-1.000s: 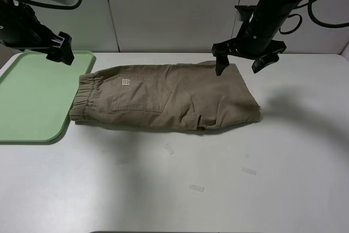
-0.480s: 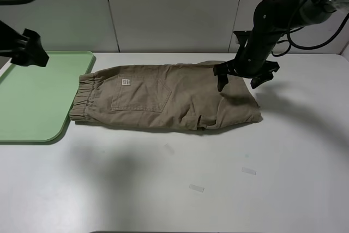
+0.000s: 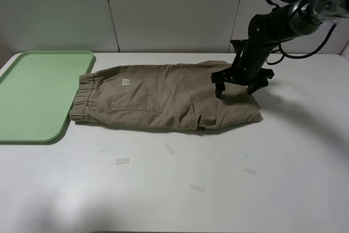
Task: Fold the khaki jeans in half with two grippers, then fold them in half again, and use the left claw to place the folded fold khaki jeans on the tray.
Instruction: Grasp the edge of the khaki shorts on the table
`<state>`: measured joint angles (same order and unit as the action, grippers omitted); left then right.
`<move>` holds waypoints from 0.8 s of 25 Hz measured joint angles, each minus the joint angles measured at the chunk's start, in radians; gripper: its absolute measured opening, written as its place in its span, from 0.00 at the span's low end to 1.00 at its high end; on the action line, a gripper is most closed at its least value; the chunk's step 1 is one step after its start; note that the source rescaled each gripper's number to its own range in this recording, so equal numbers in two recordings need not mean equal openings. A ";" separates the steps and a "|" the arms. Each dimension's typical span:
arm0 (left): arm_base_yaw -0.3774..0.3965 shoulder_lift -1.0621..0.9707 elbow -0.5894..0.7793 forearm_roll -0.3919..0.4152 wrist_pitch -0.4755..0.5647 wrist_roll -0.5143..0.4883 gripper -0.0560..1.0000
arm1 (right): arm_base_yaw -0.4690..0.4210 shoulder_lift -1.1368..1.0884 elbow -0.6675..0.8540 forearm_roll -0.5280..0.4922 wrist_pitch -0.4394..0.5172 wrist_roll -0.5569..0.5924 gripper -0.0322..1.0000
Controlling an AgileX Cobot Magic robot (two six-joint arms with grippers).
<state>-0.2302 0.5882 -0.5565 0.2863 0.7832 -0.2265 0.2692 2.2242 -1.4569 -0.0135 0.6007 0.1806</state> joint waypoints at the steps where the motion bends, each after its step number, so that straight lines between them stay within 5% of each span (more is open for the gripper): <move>1: 0.000 -0.048 0.013 0.000 0.016 -0.002 0.94 | 0.000 0.003 -0.003 -0.002 0.000 0.000 1.00; 11: 0.000 -0.353 0.058 -0.005 0.106 -0.006 0.93 | 0.000 0.016 -0.013 -0.008 0.004 0.000 1.00; 20: 0.000 -0.384 0.046 -0.140 0.261 0.012 0.92 | 0.000 0.026 -0.016 -0.011 0.008 0.000 1.00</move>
<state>-0.2302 0.2039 -0.5108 0.1460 1.0441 -0.2149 0.2692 2.2499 -1.4732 -0.0242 0.6088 0.1806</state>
